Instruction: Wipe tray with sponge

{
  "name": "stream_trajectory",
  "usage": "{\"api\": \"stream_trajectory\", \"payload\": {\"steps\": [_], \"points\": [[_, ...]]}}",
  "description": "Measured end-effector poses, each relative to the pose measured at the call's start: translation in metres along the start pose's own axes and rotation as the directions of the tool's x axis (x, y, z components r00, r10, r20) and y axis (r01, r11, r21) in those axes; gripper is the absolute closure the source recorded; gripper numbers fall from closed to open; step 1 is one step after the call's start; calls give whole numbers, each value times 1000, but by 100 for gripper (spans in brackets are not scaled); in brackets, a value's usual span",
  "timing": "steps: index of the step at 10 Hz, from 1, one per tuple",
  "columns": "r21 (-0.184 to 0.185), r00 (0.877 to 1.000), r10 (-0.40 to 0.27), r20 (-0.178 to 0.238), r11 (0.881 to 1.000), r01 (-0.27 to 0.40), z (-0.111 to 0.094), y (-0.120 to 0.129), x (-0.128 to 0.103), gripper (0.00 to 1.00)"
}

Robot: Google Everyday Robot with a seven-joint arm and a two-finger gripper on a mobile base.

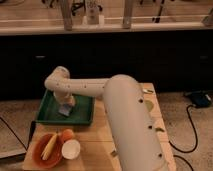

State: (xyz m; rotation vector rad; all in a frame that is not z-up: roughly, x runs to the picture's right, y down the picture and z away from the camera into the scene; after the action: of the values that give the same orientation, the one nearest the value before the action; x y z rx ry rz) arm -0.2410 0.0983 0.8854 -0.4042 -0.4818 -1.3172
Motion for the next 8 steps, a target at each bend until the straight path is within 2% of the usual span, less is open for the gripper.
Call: {"api": "stream_trajectory", "payload": {"steps": [3,4,5,6,8], "points": [[-40,1000,-11,8,999,11,-10,41,-10,98],[-64,1000,8,-2,998,-8,-18,68,-5,98],[-84,1000,20,-11,996,-21,-20,81,0,98],[-94,999,31,-22,995,-33,-22,88,7,98],[-112,997,46,-54,992,-52,-23,94,35,98]]}}
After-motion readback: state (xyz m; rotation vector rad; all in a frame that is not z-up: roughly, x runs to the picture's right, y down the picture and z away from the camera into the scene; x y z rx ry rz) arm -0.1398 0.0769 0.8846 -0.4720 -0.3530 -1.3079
